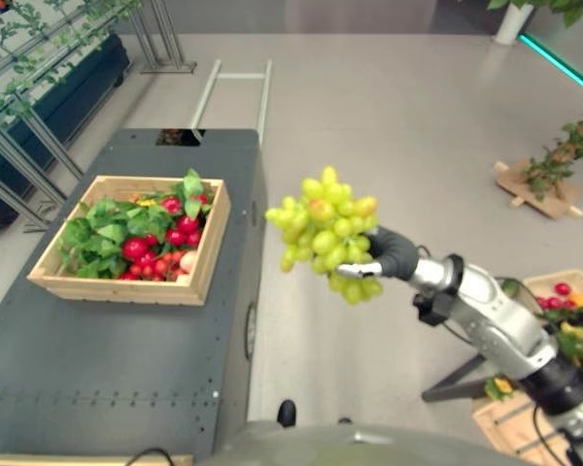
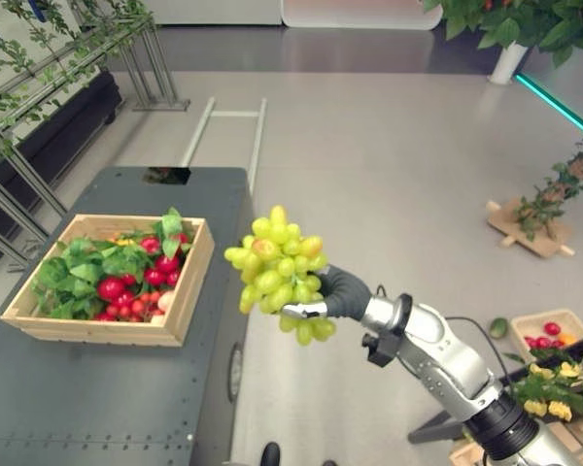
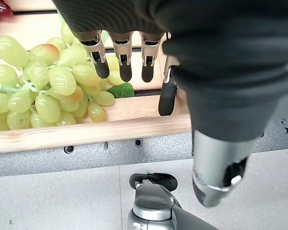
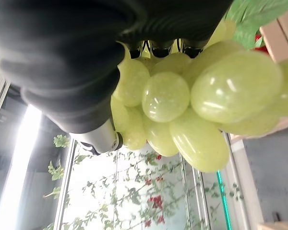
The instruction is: Pick up the fruits from the basket on one side to the basket on the other side
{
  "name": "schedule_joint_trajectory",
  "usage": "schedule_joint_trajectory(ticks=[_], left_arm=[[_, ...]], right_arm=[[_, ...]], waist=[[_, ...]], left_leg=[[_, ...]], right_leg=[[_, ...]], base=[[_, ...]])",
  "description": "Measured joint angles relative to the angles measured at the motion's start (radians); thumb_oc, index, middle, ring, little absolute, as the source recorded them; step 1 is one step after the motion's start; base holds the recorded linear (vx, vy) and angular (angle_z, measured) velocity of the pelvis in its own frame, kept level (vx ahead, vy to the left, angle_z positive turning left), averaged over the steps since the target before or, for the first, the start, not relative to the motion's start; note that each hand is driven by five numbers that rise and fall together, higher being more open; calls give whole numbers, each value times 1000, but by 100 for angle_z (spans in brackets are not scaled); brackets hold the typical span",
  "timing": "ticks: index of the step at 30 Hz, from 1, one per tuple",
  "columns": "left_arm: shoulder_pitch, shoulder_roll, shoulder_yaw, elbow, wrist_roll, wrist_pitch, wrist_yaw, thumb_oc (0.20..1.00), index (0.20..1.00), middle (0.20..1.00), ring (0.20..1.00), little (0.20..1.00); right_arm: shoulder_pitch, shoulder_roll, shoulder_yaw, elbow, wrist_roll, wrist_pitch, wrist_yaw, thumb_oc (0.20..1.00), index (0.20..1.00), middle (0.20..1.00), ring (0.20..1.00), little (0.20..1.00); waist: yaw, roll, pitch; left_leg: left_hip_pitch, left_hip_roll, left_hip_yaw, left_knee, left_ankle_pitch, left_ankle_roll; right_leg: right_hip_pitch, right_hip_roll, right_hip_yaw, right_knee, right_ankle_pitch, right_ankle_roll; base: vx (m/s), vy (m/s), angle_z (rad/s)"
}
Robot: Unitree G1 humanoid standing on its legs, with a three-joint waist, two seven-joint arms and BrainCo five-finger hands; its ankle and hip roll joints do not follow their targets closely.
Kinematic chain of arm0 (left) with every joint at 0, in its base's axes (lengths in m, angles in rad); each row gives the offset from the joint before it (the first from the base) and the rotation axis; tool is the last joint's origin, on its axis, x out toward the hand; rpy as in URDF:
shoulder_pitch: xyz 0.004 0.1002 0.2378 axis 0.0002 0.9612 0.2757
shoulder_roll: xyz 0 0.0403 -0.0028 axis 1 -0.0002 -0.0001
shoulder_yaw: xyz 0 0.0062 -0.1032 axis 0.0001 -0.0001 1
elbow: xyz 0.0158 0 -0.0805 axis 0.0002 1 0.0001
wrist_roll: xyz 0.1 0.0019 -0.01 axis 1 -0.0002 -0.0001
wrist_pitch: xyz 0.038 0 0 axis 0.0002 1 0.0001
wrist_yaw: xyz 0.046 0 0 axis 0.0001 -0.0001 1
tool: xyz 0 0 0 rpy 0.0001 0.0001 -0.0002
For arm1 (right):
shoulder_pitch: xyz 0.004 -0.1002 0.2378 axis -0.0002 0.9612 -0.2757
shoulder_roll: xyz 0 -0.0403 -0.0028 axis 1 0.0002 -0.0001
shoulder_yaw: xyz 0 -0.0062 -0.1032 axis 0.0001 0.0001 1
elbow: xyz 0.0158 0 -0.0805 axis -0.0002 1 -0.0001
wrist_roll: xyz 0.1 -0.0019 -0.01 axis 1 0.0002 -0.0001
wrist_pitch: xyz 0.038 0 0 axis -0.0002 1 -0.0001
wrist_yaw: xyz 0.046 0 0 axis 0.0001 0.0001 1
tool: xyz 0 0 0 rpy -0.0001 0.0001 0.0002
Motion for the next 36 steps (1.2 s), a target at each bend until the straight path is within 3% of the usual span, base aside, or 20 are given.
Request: schedule_joint_trajectory(ticks=[5, 9, 13, 14, 15, 16, 17, 19, 20, 21, 23, 24, 26, 30, 36], left_arm=[[7, -4, -19, 0, -6, 5, 17, 1000, 1000, 1000, 1000, 1000], [10, -6, -62, 1, -5, 12, 27, 1000, 1000, 1000, 1000, 1000], [-1, -16, -92, 1, -5, 19, 32, 1000, 1000, 1000, 1000, 1000], [-48, -11, -132, 56, -4, 60, 35, 1000, 1000, 1000, 1000, 1000], [-23, -29, -135, 35, -5, 58, 42, 1000, 1000, 1000, 1000, 1000], [5, -28, -135, -23, -4, 47, 52, 1000, 1000, 1000, 1000, 1000], [14, -46, -134, -73, -5, 23, 57, 1000, 1000, 1000, 1000, 1000], [-24, -42, -121, -78, -5, 20, 64, 1000, 1000, 1000, 1000, 1000], [-30, -35, -119, -79, -5, 15, 63, 1000, 1000, 1000, 1000, 1000], [-33, -31, -107, -72, -5, 7, 60, 1000, 1000, 1000, 1000, 1000], [-36, -26, -104, -88, -4, 3, 48, 1000, 1000, 1000, 1000, 1000], [-39, -41, -94, -90, -6, 19, 52, 1000, 1000, 1000, 1000, 1000], [-22, -47, -97, -101, -5, 18, 43, 1000, 1000, 1000, 1000, 1000], [-6, -48, -96, -124, -5, 17, 41, 1000, 1000, 1000, 1000, 1000], [-23, -60, -99, -130, -4, 17, 37, 1000, 1000, 1000, 1000, 1000]], right_arm=[[-2, -18, 0, 0, -4, 0, -9, 200, 200, 200, 200, 200], [-10, -42, 1, 0, -7, -1, -20, 200, 200, 200, 200, 200], [-12, -29, 15, -2, -7, -3, -24, 200, 200, 200, 200, 200], [-40, -9, 54, 8, -8, 3, -31, 200, 200, 200, 200, 200], [-50, 13, 84, -7, -10, 0, -31, 200, 200, 200, 200, 200], [-49, 25, 90, -12, -12, -10, -29, 200, 200, 200, 200, 200], [-41, 57, 86, 4, -25, -20, -39, 200, 200, 200, 200, 200], [-9, 39, 75, 2, -30, -22, -62, 200, 200, 200, 200, 200], [-4, 38, 75, 3, -31, -20, -64, 200, 200, 200, 200, 200], [-3, 42, 75, 4, -31, -19, -62, 200, 200, 200, 200, 200], [-6, 36, 64, -8, -30, -21, -45, 200, 200, 200, 200, 200], [-5, 28, 58, -8, -30, -20, -36, 200, 200, 200, 200, 200], [-5, 11, 56, -9, -30, -20, -25, 200, 200, 200, 200, 200], [0, -52, 52, -9, -30, -17, -18, 200, 200, 200, 200, 200], [102, -65, -28, -8, -30, -3, -18, 200, 200, 200, 200, 200]], waist=[[3, 8, -14], [1, 15, -19], [-5, 22, -27], [-25, 30, -30], [9, 21, -32], [36, 32, -37], [49, 41, -33], [56, 28, -32], [64, 16, -39], [95, 17, -38], [112, -6, -39], [116, 0, -44], [117, 20, -49], [113, 31, -53], [112, 35, -53]], left_leg=[[16, 13, 46, -9, 0, 0], [29, 23, 132, -15, -3, 3], [29, 34, 237, -23, -10, 5], [24, 47, 284, -27, -7, 8], [8, 49, 333, -18, -9, 17], [-3, 57, 378, -7, -6, 28], [-46, 88, 400, 46, -43, 25], [-52, 92, 399, 45, -30, 27], [-49, 97, 422, 41, -26, 23], [-31, 124, 462, 38, -23, 9], [-32, 133, 475, 72, -37, -20], [-34, 130, 446, 75, -35, -27], [-38, 142, 409, 63, -26, -45], [-39, 157, 406, 63, -17, -63], [-38, 156, 395, 68, -15, -61]], right_leg=[[-3, 12, 26, -3, 3, -2], [-37, 25, 87, 28, 5, 8], [-89, 31, 131, 35, 31, 52], [-104, 24, 141, 31, 41, 64], [-145, 4, 101, 20, 57, 66], [-176, -22, 17, 14, 51, 59], [-194, -95, -192, 17, 48, 48], [-165, -182, -367, 94, 40, 65], [-156, -189, -393, 135, 40, 67], [-145, -189, -435, 242, -2, 65], [-100, -163, -465, 202, -51, 48], [-80, -141, -461, 142, -41, 17], [-77, -103, -452, 77, -18, 20], [-85, -90, -465, 72, -4, 15], [-64, -91, -478, 64, -4, 11]], base=[[-20, 134, -19], [-93, 157, -54], [-134, 84, -78], [-282, 19, -111], [-322, 46, -145], [-186, 69, -180], [-85, 42, -130], [-104, 25, -41], [-129, -3, -43], [-62, -24, -74], [-74, -55, -73], [-91, -89, -56], [-49, -84, -67], [-23, -112, -34], [-12, -93, 10]])
